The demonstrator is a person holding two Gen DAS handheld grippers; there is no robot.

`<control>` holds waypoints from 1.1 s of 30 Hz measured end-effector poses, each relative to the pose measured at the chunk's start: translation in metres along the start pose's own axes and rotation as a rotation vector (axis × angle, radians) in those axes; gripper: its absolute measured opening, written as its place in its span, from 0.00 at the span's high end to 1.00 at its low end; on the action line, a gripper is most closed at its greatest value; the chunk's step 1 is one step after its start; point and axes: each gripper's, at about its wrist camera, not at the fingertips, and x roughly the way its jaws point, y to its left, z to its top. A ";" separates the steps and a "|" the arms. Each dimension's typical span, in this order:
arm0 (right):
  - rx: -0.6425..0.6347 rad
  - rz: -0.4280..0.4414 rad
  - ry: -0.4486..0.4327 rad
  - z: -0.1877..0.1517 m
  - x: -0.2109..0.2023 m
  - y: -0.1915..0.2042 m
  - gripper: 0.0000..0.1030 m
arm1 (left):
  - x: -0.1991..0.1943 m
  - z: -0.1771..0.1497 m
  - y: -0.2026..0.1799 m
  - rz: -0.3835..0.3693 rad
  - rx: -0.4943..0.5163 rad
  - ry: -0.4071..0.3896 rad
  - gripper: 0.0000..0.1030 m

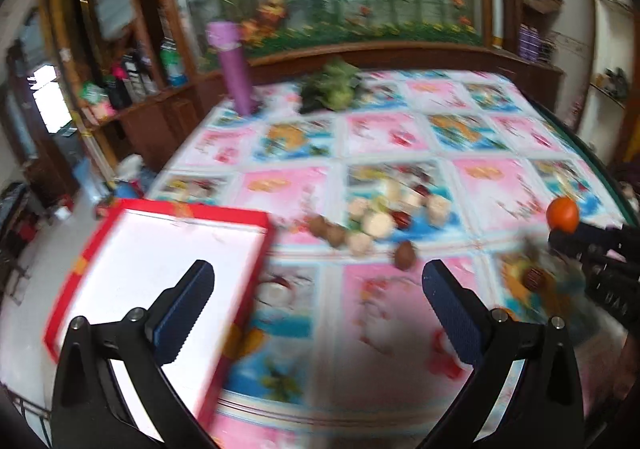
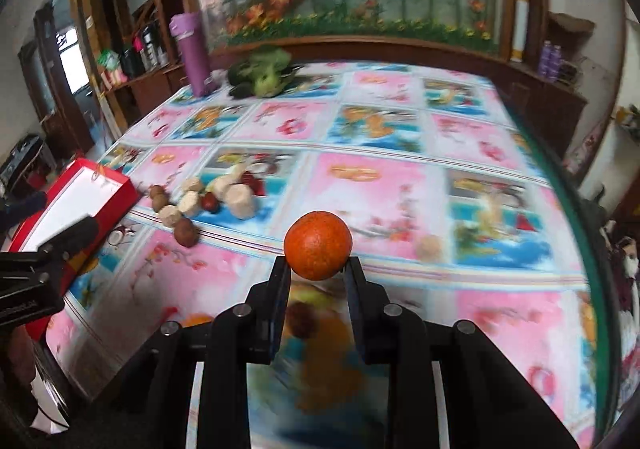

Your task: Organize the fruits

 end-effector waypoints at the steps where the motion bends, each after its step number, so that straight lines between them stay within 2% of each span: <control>1: 0.008 -0.007 -0.002 -0.003 -0.004 -0.006 0.74 | 0.002 -0.003 -0.006 -0.038 0.008 0.018 0.00; 11: 0.102 -0.015 -0.005 -0.031 -0.021 -0.042 0.74 | 0.015 -0.017 -0.073 -0.190 0.127 0.126 0.00; 19: 0.127 -0.005 0.004 -0.041 -0.019 -0.049 0.74 | 0.026 -0.025 -0.093 -0.192 0.177 0.153 0.00; 33: 0.128 0.006 0.012 -0.042 -0.015 -0.049 0.74 | 0.028 -0.022 -0.085 -0.158 0.172 0.131 0.00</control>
